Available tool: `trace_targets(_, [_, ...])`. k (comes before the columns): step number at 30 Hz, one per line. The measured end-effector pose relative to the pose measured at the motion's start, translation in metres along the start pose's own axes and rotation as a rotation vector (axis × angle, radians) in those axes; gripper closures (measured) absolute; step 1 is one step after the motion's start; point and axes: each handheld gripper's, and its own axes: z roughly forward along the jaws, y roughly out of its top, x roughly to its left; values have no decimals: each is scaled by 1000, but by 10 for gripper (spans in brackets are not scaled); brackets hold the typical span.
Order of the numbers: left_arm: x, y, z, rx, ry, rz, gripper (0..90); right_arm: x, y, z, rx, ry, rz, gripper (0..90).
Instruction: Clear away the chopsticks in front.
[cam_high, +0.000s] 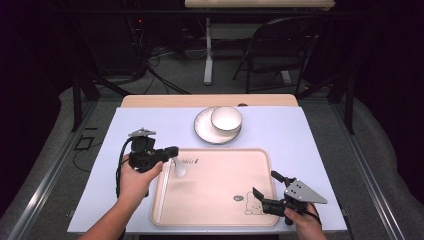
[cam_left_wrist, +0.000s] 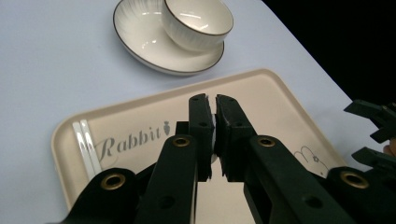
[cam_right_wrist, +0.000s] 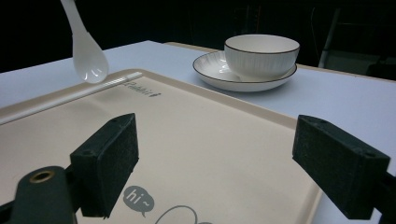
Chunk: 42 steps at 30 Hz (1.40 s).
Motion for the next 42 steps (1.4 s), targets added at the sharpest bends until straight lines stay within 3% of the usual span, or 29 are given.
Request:
trace_targets(11, [7,-25,-5,62,11,-40,851,0,0,1,6,0,0,136])
trace_targets(17, [15,-32,0,82,14,-68,850,0,0,1,7,0,-2,136])
trace_targets(28, [20,-29,3,72,8,-78,846,0,0,1,7,-2,-1,136])
trace_targets(29, [26,-24,12,60,35,-59,846,0,0,1,7,-2,-1,136])
trace_targets(31, [29,-22,17,57,49,-60,830,0,0,1,7,0,-3,136])
trace_targets(42, [43,-13,38,59,47,-105,813,0,-1,1,8,0,0,136])
